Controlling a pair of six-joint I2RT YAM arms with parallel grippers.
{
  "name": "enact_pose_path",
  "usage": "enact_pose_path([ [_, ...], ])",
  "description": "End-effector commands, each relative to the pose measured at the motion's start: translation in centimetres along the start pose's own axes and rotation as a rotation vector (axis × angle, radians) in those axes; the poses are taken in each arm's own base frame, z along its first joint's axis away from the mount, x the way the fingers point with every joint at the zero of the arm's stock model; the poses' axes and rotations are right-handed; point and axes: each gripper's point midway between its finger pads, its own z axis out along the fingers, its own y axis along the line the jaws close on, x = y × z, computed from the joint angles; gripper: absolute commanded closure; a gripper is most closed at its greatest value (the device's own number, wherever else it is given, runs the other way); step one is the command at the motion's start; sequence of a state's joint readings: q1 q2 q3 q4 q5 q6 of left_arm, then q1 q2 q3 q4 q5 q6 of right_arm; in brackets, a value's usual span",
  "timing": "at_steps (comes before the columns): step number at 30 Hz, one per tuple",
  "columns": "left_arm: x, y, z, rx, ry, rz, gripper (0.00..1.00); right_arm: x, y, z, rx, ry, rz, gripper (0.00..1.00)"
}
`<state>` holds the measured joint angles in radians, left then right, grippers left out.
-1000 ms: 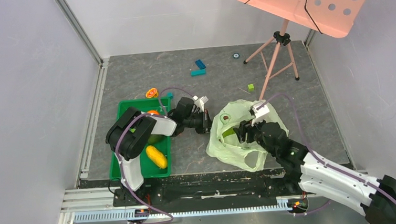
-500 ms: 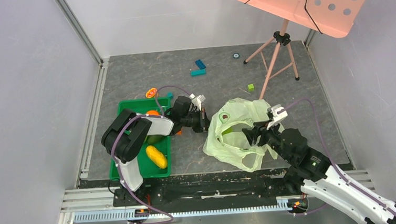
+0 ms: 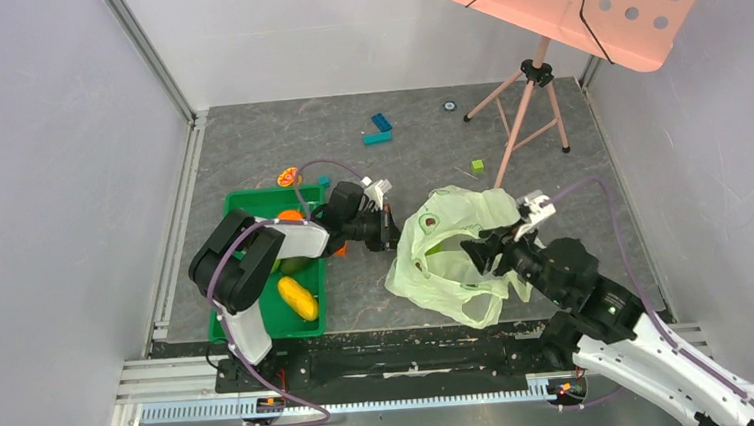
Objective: Take the fake fruits out of the plastic bag
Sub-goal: Adjust the plastic bag at the center of the board.
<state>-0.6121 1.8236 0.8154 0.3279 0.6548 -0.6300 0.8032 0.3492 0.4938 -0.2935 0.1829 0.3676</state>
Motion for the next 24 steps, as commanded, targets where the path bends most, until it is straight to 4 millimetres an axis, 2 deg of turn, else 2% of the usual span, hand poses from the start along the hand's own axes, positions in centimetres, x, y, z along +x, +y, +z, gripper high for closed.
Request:
enact_pose_path([
  [1, -2.0, -1.8, -0.6, 0.04, -0.044, 0.095, 0.98, 4.5, -0.7, 1.1, 0.043, 0.22, -0.025, 0.55],
  [4, -2.3, -2.1, -0.7, 0.045, -0.05, 0.107, 0.98, 7.3, 0.1, 1.9, -0.014, 0.311, -0.026, 0.71],
  [10, -3.0, -3.1, -0.8, 0.077, -0.063, 0.148, 0.98, 11.4, -3.0, 3.2, 0.111, 0.366, -0.047, 0.72],
  [12, -3.3, -3.6, -0.8, 0.094, -0.063, 0.168, 0.98, 11.9, -3.6, 4.0, 0.132, 0.364, -0.062, 0.71],
  [15, -3.7, -4.8, -0.8, 0.124, -0.063, 0.205, 0.98, 11.6, -5.2, 5.4, 0.227, 0.334, -0.099, 0.69],
  [18, -3.9, -5.7, -0.7, 0.142, -0.052, 0.25, 0.98, 10.1, -7.0, 6.5, 0.341, 0.261, -0.131, 0.66],
  [21, -4.4, -6.4, -0.7, 0.148, -0.047, 0.314, 0.98, 8.1, -7.7, 7.4, 0.403, 0.172, -0.14, 0.67],
  [24, -5.1, -7.1, -0.8, 0.163, -0.048, 0.392, 0.98, 7.2, -8.2, 7.5, 0.431, 0.124, -0.142, 0.67],
])
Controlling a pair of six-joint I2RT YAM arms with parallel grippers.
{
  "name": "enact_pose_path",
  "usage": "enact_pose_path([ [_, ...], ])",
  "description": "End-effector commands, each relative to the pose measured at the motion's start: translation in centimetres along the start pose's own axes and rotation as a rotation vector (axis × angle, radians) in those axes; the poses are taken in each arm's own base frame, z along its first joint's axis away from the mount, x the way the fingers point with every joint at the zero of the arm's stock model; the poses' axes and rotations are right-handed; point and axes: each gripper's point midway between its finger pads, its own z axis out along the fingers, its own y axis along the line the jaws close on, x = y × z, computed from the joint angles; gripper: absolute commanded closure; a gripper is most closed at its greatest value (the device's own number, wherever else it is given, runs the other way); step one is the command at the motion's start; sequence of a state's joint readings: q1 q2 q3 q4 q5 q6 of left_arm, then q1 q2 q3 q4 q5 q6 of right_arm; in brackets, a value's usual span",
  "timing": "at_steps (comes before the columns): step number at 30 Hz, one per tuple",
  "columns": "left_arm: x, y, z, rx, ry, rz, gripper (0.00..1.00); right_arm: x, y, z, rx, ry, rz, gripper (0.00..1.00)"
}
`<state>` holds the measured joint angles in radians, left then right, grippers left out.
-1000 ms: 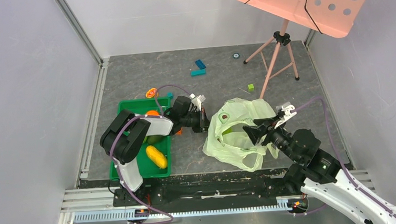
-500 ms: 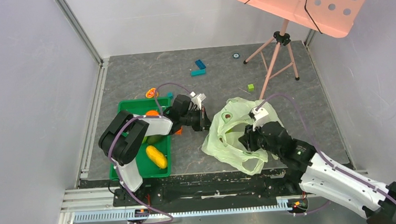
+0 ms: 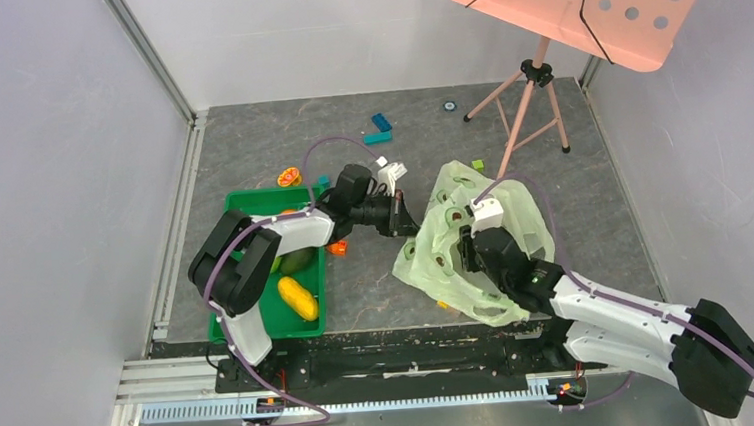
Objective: Take the fake fruits out of the plastic bag
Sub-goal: Adjust the plastic bag at the center of the board.
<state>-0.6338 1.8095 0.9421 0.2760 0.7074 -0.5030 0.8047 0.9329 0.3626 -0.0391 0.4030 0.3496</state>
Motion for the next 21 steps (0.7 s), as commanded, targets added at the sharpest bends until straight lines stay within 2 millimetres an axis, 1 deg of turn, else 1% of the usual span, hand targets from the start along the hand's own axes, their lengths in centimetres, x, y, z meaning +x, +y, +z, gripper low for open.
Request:
enact_pose_path([
  [1, -3.3, -3.2, -0.7, 0.08, -0.031, 0.236, 0.98, -5.5, -1.0, 0.1, 0.083, -0.209, 0.063, 0.67],
  [4, -4.1, -4.3, -0.7, 0.135, 0.005, 0.318, 0.98, -6.1, -0.8, -0.5, 0.054, -0.251, 0.077, 0.69],
  [5, -4.6, -4.7, -0.6, 0.152, 0.011, 0.353, 0.98, -6.3, -0.6, -0.8, 0.033, -0.274, 0.088, 0.69],
  [8, -5.3, -5.9, -0.8, 0.218, 0.039, 0.439, 0.98, -7.4, -0.1, -2.2, -0.043, -0.359, 0.101, 0.69],
  [11, -5.5, -7.2, -1.1, 0.296, 0.049, 0.493, 0.98, -8.3, 0.2, -3.4, -0.095, -0.428, 0.117, 0.69],
  [13, -5.7, -8.1, -1.4, 0.344, 0.045, 0.52, 0.98, -8.6, 0.6, -3.9, -0.124, -0.436, 0.11, 0.68],
  [17, -5.7, -8.3, -1.7, 0.332, 0.079, 0.534, 0.98, -8.7, 1.6, -4.3, -0.181, -0.42, 0.099, 0.64],
  [19, -5.9, -9.2, -2.2, 0.359, 0.104, 0.541, 0.98, -8.4, 1.5, -4.3, -0.177, -0.412, 0.111, 0.63],
  [21, -6.1, -10.9, -2.9, 0.424, 0.122, 0.534, 0.98, -7.9, 0.9, -4.1, -0.149, -0.408, 0.13, 0.6],
])
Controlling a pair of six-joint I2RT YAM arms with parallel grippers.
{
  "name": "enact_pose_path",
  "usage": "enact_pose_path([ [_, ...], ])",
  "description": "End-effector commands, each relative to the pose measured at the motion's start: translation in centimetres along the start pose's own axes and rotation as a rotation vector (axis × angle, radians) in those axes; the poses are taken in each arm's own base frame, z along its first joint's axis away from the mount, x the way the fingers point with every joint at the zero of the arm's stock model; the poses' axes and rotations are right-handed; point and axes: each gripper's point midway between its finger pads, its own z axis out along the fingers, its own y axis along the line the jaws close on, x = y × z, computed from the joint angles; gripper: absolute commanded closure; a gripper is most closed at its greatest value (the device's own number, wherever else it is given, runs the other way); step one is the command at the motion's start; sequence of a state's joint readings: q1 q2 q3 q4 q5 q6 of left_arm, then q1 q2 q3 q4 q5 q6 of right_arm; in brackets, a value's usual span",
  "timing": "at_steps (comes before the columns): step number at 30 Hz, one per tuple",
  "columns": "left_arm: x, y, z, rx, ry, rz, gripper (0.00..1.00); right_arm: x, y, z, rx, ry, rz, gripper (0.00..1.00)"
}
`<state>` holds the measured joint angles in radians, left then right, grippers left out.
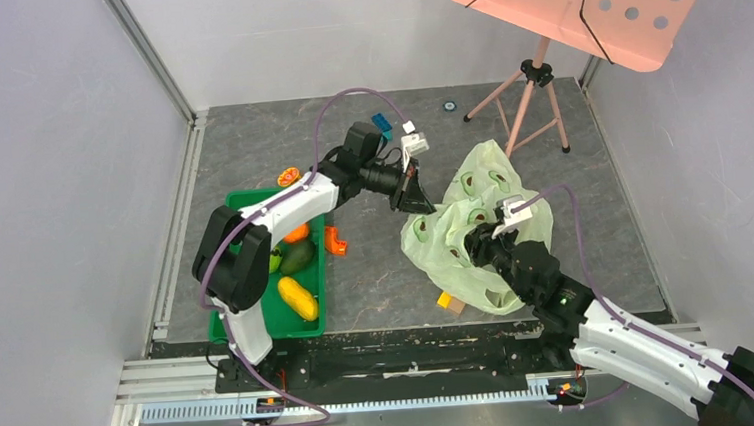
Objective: Take the fake fruits out of the plastic bag
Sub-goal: Adjust the plastic bag at the center of the board.
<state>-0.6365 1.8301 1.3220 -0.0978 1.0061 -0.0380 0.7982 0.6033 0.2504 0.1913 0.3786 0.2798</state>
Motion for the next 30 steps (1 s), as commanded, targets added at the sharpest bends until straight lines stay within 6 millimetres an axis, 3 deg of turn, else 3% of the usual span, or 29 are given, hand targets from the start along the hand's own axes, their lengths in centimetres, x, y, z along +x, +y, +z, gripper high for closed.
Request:
enact_pose_path([
  [1, -2.5, -3.7, -0.7, 0.14, 0.012, 0.092, 0.98, -0.2, -0.5, -0.2, 0.023, -0.021, 0.03, 0.58],
  [4, -2.9, -3.5, -0.9, 0.088, 0.022, 0.096, 0.98, 0.3, -1.2, -0.4, 0.051, -0.023, 0.037, 0.52],
  [8, -0.8, -1.8, -0.5, 0.039, 0.088, 0.039, 0.98, 1.5, -1.9, -0.3, 0.087, 0.017, 0.014, 0.39],
  [10, 0.6, -0.7, 0.0, 0.005, 0.112, 0.004, 0.98, 2.1, -1.5, 0.1, 0.075, 0.054, -0.006, 0.41],
  [11, 1.3, -0.2, 0.2, -0.014, 0.118, -0.009, 0.98, 2.2, -1.2, 0.2, 0.059, 0.071, -0.012, 0.47],
  [15, 3.3, 2.3, 0.9, -0.108, 0.094, -0.061, 0.98, 3.4, 1.3, 0.5, -0.062, 0.108, 0.033, 0.67],
  [18, 4.1, 3.4, 1.3, -0.137, 0.091, -0.096, 0.98, 4.6, 3.1, 0.0, -0.137, 0.103, 0.105, 0.73],
  [25, 3.5, 4.8, 2.0, -0.143, 0.055, -0.108, 0.98, 7.5, 8.0, -0.8, -0.239, 0.17, 0.135, 0.79],
  [30, 3.0, 4.9, 2.3, -0.121, 0.041, -0.093, 0.98, 7.9, 14.1, -0.4, -0.337, 0.208, 0.067, 0.79],
])
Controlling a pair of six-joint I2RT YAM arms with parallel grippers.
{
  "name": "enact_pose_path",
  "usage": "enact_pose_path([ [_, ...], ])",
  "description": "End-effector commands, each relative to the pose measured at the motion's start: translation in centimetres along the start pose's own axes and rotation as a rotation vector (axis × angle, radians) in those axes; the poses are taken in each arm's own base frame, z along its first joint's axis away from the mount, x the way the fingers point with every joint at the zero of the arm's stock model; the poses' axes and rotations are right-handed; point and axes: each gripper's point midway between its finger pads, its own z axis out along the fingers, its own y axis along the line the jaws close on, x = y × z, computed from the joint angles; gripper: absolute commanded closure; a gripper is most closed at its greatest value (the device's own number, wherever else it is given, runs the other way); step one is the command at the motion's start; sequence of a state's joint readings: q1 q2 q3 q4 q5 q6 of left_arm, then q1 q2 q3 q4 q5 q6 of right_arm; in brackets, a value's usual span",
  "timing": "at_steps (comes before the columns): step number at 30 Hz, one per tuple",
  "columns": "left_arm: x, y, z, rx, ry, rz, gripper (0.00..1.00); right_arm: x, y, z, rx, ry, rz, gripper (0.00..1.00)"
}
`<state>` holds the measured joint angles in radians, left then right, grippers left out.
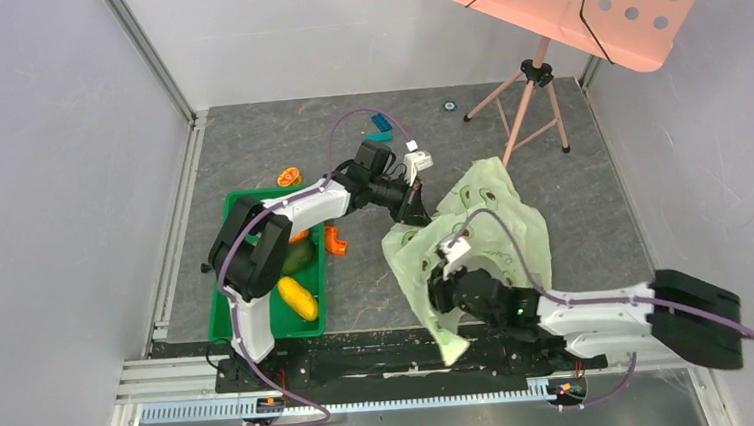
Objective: Take the fake fruits out of the plastic bag
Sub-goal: Adjust the plastic bag at the center of the board.
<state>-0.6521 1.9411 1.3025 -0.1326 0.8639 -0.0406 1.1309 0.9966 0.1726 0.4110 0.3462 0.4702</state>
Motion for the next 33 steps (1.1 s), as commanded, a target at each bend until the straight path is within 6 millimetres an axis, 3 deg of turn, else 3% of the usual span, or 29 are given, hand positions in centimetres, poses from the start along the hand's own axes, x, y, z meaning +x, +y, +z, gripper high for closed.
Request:
enact_pose_path([
  [1, -2.5, -0.1, 0.3, 0.024, -0.065, 0.037, 0.98, -4.3, 6.7, 2.1, -0.111, -0.099, 0.007, 0.79],
  [3, -2.5, -0.1, 0.2, 0.038, -0.072, 0.043, 0.98, -4.7, 9.3, 3.1, -0.148, -0.085, -0.037, 0.78],
  [5, -2.5, 0.0, 0.0, 0.047, -0.076, 0.038, 0.98, -5.0, 10.5, 3.8, -0.146, -0.071, -0.079, 0.77],
  [7, -2.5, 0.2, -0.1, 0.053, -0.08, 0.033, 0.98, -5.3, 10.5, 3.9, -0.118, -0.071, -0.104, 0.76],
  [13, -2.3, 0.0, -0.1, 0.063, -0.082, 0.025, 0.98, -6.7, 6.3, 1.8, 0.047, -0.102, -0.122, 0.71],
  [19, -2.8, -0.1, -0.1, 0.069, -0.104, 0.033, 0.98, -6.6, 2.6, 0.3, 0.141, -0.073, -0.113, 0.68],
  [23, -2.9, -0.1, -0.1, 0.069, -0.105, 0.032, 0.98, -5.9, 1.0, 0.1, 0.151, -0.034, -0.101, 0.68],
  [26, -2.9, -0.2, -0.1, 0.073, -0.105, 0.028, 0.98, -5.5, 0.0, 0.2, 0.163, -0.009, -0.097, 0.61],
  [33, -2.9, -0.3, 0.0, 0.087, -0.102, 0.023, 0.98, -5.7, -2.4, 1.3, 0.19, 0.036, -0.126, 0.57],
])
